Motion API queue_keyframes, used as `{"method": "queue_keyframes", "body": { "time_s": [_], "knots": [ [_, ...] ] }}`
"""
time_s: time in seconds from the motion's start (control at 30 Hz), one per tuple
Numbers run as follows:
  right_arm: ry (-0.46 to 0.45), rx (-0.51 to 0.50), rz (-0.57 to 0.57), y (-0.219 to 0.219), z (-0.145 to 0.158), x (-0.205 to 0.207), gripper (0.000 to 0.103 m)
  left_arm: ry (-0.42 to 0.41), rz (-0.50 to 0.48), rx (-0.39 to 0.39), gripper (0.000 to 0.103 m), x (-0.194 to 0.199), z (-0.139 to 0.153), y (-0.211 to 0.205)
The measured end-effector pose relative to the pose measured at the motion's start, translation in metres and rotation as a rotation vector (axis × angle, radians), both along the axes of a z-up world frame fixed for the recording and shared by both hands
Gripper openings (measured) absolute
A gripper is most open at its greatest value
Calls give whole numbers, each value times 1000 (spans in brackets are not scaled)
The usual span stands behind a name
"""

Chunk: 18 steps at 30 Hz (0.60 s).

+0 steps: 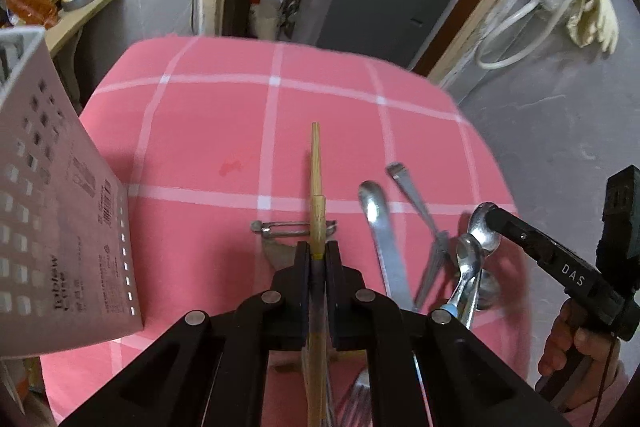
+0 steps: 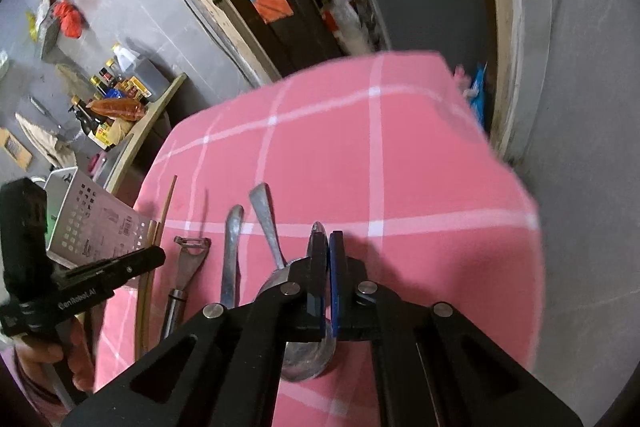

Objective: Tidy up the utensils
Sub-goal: 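Lift the chopstick with the left tool while the right tool lifts the spoon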

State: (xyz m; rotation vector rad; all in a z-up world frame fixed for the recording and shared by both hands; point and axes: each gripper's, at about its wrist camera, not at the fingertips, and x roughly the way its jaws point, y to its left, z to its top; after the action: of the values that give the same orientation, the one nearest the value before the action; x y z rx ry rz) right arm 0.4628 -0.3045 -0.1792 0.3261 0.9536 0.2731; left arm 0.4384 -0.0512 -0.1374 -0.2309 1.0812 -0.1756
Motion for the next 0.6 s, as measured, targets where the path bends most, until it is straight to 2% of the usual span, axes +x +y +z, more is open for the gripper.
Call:
{"method": "queue_keyframes", "body": {
  "time_s": [0.1, 0.17, 0.27, 0.37, 0.6],
  "knots": [
    [-73, -45, -6, 3, 25, -12, 2, -22, -7, -23, 7, -3, 11, 1],
    [-130, -57, -11, -1, 43, -20, 2, -42, -14, -71, 7, -7, 21, 4],
    [-210, -70, -24, -1, 67, -29, 2, -91, -35, -74, 7, -11, 32, -3],
    [-261, -94, -34, -2, 83, -35, 2, -112, -42, -98, 7, -16, 43, -2],
    [-367, -78, -56, 5, 129, -50, 2, -183, -13, -190, 7, -24, 79, 16]
  ]
}}
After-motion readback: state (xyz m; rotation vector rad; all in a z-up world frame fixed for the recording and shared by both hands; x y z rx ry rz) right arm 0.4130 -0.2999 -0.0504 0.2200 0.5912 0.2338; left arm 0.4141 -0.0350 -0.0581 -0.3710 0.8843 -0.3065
